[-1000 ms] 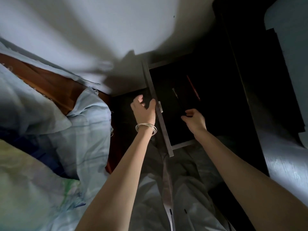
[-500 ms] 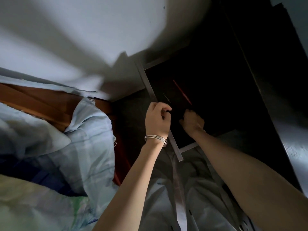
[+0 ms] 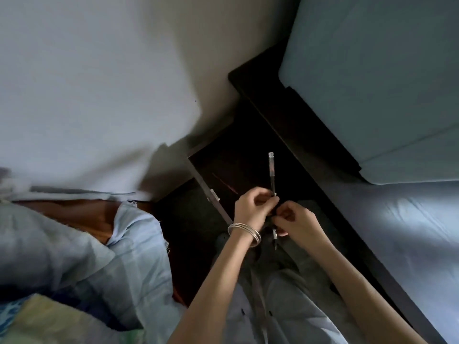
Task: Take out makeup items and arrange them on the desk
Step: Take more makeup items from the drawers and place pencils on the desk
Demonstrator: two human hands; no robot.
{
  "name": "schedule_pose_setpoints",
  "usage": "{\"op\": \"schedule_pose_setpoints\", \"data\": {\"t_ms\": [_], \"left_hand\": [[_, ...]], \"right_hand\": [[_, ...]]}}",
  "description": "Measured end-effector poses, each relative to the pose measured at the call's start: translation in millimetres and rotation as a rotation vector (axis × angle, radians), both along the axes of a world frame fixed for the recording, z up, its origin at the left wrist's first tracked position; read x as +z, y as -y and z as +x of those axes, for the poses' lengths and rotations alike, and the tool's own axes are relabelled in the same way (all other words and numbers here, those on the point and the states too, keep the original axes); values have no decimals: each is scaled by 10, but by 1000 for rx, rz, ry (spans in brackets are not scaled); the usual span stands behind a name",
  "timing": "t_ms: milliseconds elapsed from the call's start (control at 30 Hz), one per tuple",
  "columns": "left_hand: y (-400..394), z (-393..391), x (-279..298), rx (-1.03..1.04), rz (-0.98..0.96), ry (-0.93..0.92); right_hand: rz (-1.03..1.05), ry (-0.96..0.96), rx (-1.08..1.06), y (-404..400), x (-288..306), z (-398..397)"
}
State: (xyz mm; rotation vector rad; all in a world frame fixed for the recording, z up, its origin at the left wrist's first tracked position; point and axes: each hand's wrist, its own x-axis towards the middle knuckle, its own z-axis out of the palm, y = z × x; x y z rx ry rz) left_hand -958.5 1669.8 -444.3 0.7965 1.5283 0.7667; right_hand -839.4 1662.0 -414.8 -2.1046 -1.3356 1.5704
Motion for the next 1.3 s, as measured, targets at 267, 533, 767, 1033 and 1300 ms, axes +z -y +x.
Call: {"op": "schedule_pose_setpoints", "data": {"t_ms": [267,533,767,1033,1300], "left_hand": [[-13,876,408,-416,-13,-42],[-139,1858,470,-582,-108,-57],[-362,2526,307,-390,-156,-97],[-434,2762,181,-197,-218,-41],[-289,2095,280,101,-227,32]], "right_hand": [[-37,-240,-503,368,360,616],[-19,-118,-586,341,363,1512],[9,18,-432,-51,261,2191],[35,70,-377,-241,63,2542],[28,-111,-187,4,113,2058]]}}
